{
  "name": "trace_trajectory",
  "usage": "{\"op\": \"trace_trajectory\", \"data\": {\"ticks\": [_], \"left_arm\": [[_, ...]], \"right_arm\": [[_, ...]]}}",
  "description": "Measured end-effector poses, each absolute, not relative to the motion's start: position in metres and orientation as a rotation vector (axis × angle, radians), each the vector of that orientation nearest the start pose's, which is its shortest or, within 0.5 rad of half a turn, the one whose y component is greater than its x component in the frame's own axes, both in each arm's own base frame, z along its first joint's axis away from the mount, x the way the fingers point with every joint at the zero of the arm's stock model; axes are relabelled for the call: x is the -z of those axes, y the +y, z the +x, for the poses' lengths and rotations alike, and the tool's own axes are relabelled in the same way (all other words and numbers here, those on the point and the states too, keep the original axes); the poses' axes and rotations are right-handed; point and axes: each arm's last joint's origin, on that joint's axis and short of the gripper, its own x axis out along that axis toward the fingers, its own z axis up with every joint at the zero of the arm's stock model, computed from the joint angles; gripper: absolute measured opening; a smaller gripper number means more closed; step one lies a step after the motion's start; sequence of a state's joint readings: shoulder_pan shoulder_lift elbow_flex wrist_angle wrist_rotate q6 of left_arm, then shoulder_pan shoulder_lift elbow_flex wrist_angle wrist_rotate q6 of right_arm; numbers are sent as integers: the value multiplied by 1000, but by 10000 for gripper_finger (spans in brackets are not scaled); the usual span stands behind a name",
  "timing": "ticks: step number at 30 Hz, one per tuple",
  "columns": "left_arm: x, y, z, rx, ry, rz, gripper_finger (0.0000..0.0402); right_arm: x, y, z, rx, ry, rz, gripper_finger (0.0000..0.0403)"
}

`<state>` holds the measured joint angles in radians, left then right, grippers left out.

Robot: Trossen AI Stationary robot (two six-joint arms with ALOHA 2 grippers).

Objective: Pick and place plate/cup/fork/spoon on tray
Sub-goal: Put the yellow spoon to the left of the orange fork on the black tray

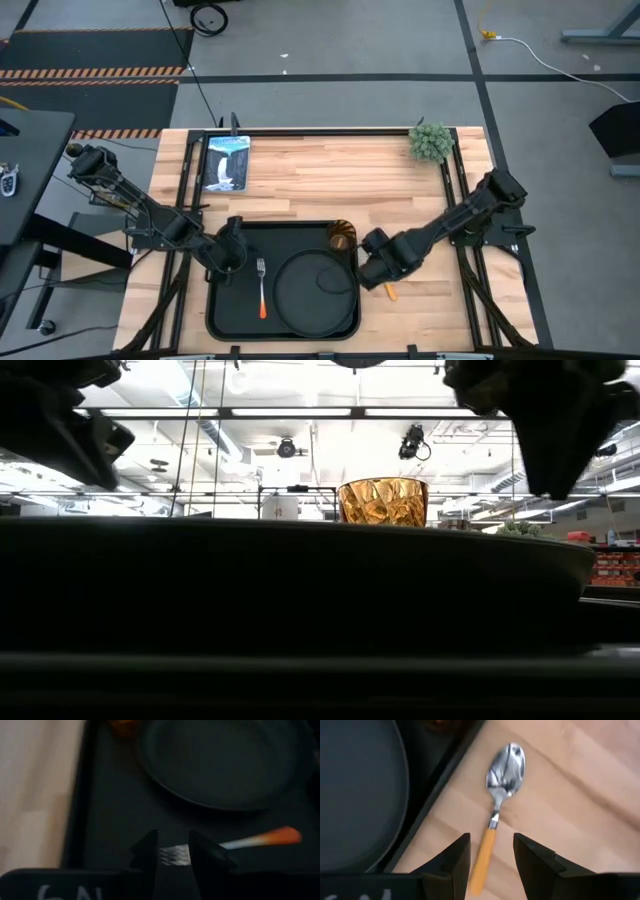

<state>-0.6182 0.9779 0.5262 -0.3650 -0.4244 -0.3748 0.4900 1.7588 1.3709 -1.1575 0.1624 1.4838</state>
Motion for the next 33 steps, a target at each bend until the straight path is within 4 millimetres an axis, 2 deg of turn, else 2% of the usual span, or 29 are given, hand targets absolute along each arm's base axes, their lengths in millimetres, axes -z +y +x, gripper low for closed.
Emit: {"op": "trace_trajectory", "data": {"ticks": [5, 12, 16, 24, 28, 33], "left_arm": [[-202, -94, 157, -19, 691, 108, 117], [-203, -94, 158, -29, 666, 187, 117], [-203, -94, 158, -29, 664, 207, 117], [-204, -94, 159, -25, 657, 230, 117], [-206, -95, 160, -33, 627, 230, 117], [-207, -95, 161, -28, 615, 233, 117]], "right_arm": [[-214, 156, 278, 870, 1257, 758, 163], [-180, 164, 290, 929, 1284, 727, 167], [-173, 173, 295, 935, 1252, 676, 167], [-171, 203, 268, 971, 925, 462, 167], [-146, 208, 261, 1017, 958, 382, 167], [-122, 209, 263, 1052, 967, 321, 168]]}}
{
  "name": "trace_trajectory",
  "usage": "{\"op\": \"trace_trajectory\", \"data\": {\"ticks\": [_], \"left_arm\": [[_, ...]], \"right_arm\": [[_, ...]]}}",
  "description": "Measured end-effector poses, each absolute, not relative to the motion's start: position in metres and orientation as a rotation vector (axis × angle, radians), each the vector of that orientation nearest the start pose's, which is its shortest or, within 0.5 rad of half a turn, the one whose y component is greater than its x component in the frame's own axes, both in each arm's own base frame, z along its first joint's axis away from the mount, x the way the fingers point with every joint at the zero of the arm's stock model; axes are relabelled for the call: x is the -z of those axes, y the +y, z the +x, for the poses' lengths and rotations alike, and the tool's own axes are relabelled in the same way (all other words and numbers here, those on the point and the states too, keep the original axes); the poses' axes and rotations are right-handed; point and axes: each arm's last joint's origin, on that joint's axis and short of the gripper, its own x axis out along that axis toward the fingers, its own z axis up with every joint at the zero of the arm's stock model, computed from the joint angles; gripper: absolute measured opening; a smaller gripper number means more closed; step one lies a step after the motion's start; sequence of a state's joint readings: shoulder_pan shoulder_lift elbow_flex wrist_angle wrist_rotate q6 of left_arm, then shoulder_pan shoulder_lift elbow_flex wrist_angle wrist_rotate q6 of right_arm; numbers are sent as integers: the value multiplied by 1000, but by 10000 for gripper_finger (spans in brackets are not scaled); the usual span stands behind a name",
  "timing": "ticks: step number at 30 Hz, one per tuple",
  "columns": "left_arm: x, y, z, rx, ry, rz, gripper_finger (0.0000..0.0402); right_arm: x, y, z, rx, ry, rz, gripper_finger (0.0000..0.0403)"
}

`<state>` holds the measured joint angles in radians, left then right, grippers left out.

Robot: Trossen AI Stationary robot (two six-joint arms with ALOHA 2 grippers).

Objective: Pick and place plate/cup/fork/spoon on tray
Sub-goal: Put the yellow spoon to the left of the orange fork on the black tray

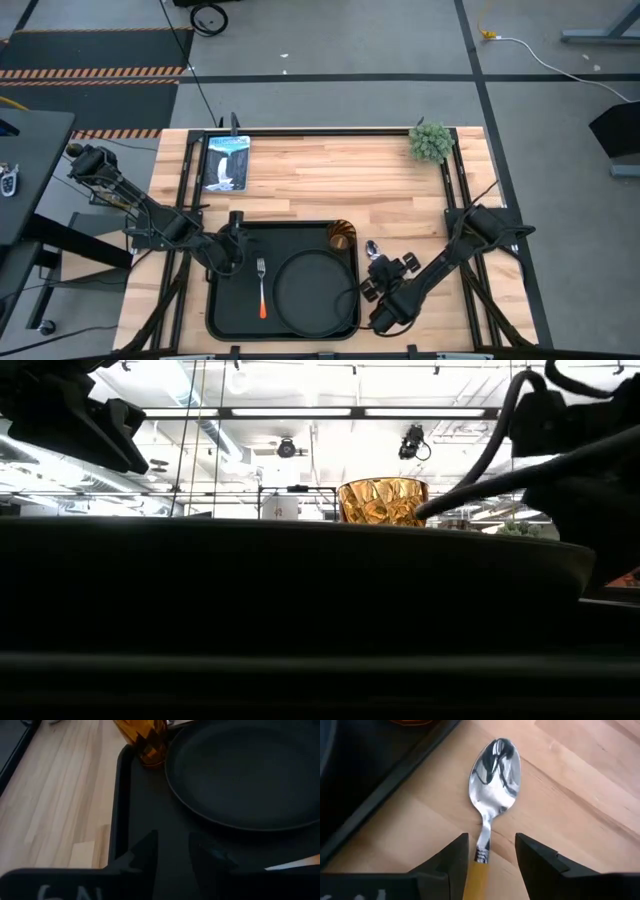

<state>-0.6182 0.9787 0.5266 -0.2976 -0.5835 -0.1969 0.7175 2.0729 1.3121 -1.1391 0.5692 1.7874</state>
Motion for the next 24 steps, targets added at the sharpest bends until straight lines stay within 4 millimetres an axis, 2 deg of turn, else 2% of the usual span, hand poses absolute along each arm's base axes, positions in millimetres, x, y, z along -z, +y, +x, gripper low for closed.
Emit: {"op": "trace_trajectory", "data": {"ticks": [5, 10, 24], "left_arm": [[-207, -95, 161, -33, 619, 221, 117], [-207, -95, 161, -37, 619, 210, 117], [-210, -97, 163, -32, 582, 183, 117]], "right_arm": [[-114, 208, 265, 1086, 947, 356, 181], [-116, 212, 261, 1097, 908, 378, 194], [-94, 211, 244, 1026, 769, 367, 193]]}}
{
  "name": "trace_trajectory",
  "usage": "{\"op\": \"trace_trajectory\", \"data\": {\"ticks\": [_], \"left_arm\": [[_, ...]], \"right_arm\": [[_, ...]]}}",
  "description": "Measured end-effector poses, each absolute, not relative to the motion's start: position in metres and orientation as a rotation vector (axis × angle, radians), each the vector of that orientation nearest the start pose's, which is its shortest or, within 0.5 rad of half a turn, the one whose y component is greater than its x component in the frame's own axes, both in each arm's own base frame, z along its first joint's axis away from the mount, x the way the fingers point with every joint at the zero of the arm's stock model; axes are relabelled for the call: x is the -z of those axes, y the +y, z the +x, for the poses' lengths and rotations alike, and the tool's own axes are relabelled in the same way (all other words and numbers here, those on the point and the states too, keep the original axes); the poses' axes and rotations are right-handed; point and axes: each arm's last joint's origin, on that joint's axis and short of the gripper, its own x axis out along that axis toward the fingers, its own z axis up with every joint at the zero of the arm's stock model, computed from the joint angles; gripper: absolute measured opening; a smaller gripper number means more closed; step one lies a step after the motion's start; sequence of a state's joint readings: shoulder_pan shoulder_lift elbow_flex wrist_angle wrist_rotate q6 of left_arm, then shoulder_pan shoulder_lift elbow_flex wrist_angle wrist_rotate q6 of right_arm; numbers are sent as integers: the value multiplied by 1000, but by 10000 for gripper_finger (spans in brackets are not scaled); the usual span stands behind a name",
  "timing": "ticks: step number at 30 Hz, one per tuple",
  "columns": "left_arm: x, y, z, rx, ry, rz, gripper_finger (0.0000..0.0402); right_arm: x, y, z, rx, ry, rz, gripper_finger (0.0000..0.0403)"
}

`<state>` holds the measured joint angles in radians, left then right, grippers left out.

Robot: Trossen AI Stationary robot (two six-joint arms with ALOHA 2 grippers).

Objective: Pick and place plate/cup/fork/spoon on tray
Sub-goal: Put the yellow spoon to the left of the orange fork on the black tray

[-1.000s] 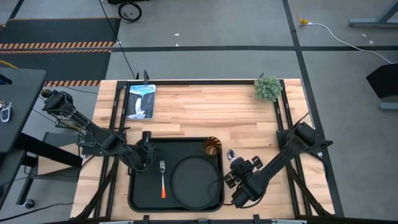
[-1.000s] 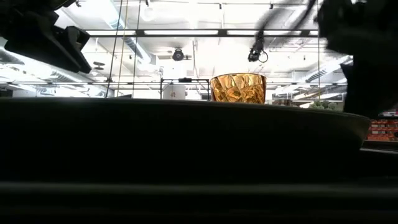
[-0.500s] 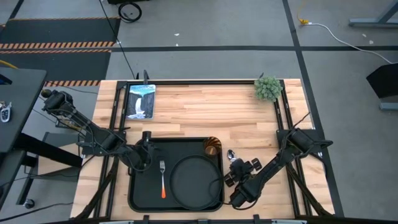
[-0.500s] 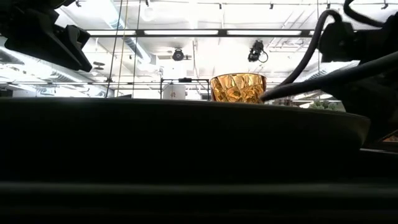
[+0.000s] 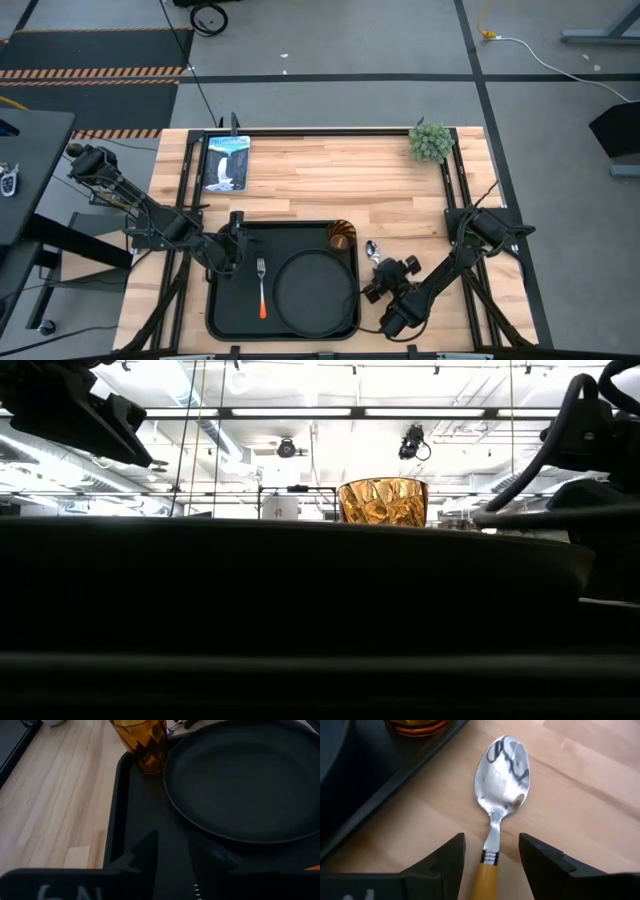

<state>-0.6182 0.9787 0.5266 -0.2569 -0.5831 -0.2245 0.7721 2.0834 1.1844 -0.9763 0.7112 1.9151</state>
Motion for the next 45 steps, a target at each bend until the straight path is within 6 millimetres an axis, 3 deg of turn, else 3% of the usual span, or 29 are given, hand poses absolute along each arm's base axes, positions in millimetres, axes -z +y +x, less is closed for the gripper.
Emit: {"op": "trace_trajectory", "data": {"ticks": [7, 20, 26, 36, 45], "left_arm": [[-210, -97, 163, -33, 580, 177, 117], [-209, -96, 163, -35, 584, 174, 117], [-209, -96, 163, -29, 585, 193, 117], [-209, -96, 163, -29, 585, 196, 117], [-212, -98, 165, -26, 559, 175, 117]], "right_arm": [[-92, 212, 245, 1008, 771, 354, 174], [-94, 216, 248, 1039, 775, 485, 62], [-101, 218, 250, 1104, 801, 527, 50], [-138, 226, 255, 1208, 898, 463, 51], [-200, 237, 270, 1170, 827, 370, 51]]}}
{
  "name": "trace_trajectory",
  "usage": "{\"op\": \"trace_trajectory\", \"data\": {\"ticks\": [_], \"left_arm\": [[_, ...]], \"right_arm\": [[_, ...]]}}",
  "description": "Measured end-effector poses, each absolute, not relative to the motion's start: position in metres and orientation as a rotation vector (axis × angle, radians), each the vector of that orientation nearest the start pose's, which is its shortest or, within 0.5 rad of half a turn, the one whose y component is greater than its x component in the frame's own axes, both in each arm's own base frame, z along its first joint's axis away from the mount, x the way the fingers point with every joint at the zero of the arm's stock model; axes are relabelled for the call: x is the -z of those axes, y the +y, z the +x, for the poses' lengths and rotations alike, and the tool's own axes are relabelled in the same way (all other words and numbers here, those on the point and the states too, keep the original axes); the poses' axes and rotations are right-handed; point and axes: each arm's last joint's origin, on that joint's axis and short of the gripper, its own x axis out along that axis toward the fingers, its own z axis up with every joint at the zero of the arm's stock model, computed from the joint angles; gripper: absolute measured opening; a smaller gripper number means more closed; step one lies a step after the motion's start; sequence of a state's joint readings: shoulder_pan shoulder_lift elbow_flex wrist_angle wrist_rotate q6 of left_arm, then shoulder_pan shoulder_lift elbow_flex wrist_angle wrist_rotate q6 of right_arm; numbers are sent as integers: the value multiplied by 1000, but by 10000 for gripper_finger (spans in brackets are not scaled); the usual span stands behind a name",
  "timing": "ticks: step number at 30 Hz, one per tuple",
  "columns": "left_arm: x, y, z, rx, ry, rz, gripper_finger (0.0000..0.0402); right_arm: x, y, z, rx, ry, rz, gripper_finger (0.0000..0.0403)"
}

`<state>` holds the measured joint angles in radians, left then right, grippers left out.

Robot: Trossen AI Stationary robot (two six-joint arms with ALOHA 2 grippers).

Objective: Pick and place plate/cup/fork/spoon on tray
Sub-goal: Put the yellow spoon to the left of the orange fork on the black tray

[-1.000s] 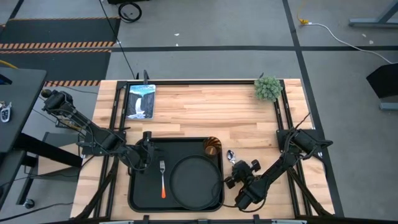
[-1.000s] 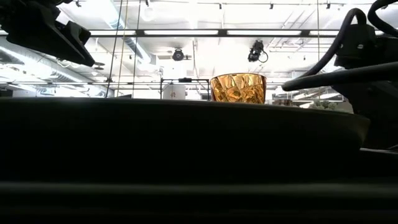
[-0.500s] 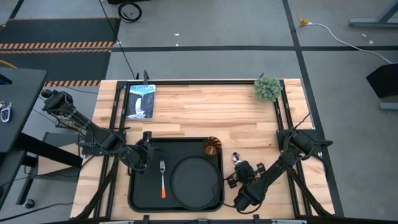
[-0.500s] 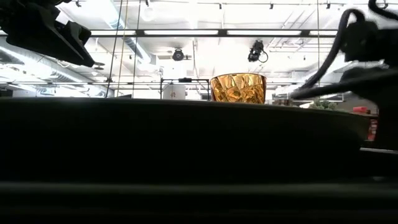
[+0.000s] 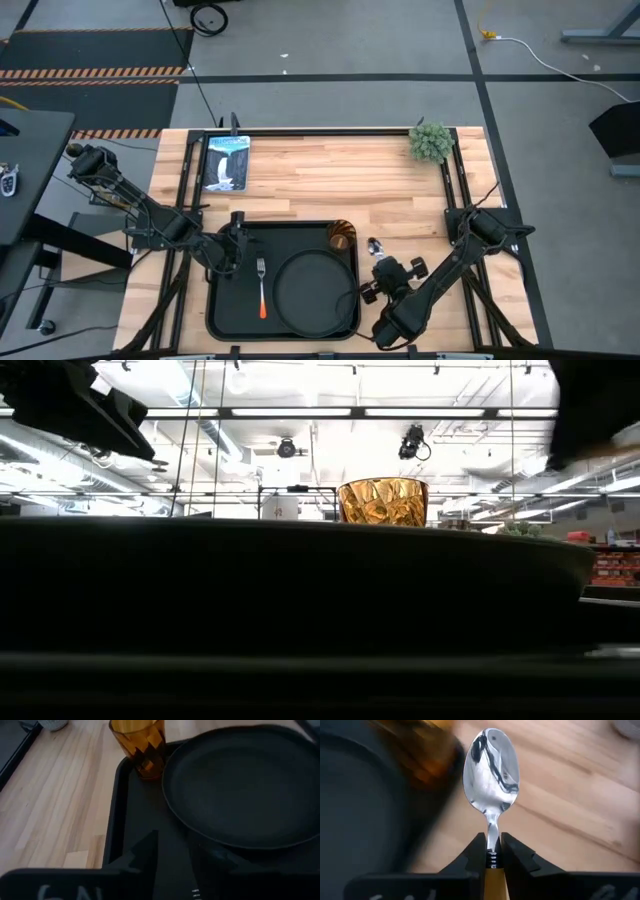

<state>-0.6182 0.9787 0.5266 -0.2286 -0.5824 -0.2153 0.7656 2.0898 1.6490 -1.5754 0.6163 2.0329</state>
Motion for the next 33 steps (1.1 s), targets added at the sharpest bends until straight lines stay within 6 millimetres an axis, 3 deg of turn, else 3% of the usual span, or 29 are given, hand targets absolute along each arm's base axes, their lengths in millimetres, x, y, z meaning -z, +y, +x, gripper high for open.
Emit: {"op": "trace_trajectory", "data": {"ticks": [8, 18, 25, 33], "left_arm": [[-222, -102, 170, -14, 450, 94, 117], [-233, -107, 176, 25, 341, -112, 131], [-231, -113, 174, 220, 419, -167, 148], [-219, -116, 163, 281, 604, -256, 142]], "right_arm": [[-240, 234, 296, 978, 651, 225, 51], [-257, 220, 346, 807, 592, 79, 51], [-268, 209, 400, 496, 609, 57, 51], [-284, 188, 435, 253, 526, 74, 51]]}}
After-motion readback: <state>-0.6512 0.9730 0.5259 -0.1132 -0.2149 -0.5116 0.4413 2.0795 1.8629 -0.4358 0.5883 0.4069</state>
